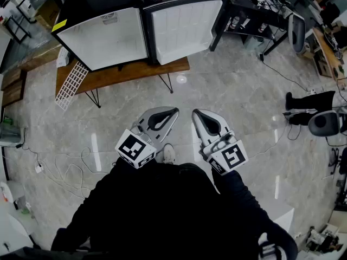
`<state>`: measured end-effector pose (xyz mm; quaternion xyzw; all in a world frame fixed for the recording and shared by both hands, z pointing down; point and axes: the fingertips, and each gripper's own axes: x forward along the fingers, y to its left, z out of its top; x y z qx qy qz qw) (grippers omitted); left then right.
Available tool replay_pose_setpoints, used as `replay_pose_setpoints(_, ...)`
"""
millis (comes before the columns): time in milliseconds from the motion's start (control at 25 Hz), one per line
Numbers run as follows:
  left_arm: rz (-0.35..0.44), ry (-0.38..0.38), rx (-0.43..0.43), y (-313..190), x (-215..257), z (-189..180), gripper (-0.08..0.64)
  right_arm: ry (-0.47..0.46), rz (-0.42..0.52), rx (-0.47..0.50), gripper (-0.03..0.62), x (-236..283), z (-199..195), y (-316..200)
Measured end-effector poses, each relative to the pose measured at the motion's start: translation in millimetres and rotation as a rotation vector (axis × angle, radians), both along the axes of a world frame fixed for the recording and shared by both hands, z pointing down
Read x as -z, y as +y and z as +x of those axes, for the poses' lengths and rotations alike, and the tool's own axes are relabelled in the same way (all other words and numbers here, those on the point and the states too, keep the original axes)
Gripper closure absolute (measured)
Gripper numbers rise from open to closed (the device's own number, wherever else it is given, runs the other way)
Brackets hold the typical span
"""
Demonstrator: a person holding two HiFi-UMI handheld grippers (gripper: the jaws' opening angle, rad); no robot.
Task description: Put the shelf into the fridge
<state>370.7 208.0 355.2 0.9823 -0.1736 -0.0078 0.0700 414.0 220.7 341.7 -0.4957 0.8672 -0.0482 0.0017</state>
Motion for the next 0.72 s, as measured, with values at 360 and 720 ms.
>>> replay_pose_setpoints(360, -0.003, 0.000, 0.013, -5.3, 5.1, 1.3, 0.554, 0.033, -0.006, -0.002, 0.586, 1.0, 4.1, -6.8)
replay_pose_setpoints(720, 0.000, -0.002, 0.091, -20.7, 6.0, -15.9, 0.554, 0.006, -0.003, 0.064, 0.586, -0.9, -12.1, -31.8)
